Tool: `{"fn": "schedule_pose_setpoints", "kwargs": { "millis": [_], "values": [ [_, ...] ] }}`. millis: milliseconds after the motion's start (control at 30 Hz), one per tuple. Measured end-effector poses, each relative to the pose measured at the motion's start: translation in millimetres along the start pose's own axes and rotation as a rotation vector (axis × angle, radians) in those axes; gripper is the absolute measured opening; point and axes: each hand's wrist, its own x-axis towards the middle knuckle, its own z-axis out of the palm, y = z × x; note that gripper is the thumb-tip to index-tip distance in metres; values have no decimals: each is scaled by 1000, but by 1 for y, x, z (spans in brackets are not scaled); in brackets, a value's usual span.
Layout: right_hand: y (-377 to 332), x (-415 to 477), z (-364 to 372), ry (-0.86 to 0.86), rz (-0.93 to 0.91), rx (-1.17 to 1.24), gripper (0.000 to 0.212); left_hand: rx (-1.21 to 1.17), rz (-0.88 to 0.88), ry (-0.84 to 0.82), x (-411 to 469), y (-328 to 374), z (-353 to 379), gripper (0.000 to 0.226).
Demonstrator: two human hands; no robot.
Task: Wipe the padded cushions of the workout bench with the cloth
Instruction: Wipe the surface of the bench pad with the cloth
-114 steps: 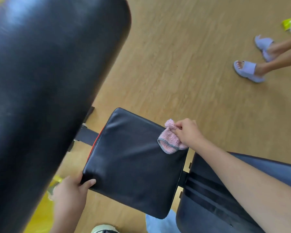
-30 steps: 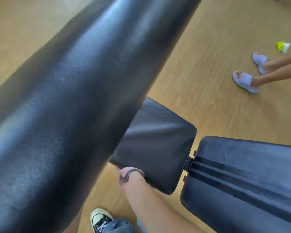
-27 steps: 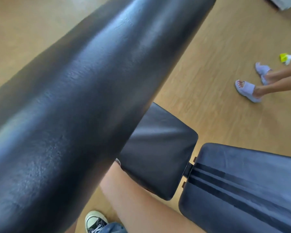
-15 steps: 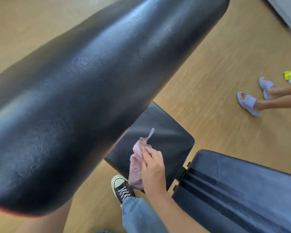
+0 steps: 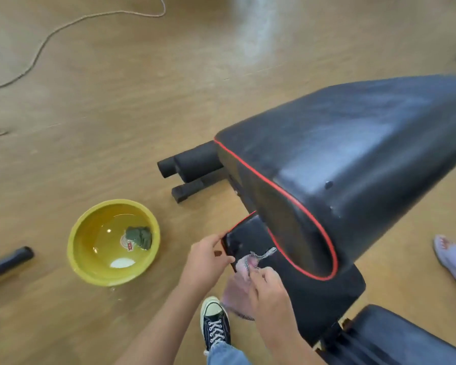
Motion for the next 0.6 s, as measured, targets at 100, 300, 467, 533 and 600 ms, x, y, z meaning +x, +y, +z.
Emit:
{"fn": "schedule_pose_setpoints", "kwargs": {
  "millis": [100,300,467,533,600],
  "values": [
    [-33,12,9,-68,-49,9,28,3,15,-6,-24,-35,-32,57],
    [-127,12,68,-104,-337,157,45,-120,-40,286,-99,-114,-133,51],
    [-235,-14,135,-217,-518,193,39,-108,-140,511,-195,-186,-234,49],
    [-279,-37,163,-263,-625,202,38,-60,-207,581,-242,-220,-268,50],
    [-322,-68,194,-300,-752,223,37,-37,-297,644,-293,-256,-295,50]
  ]
}}
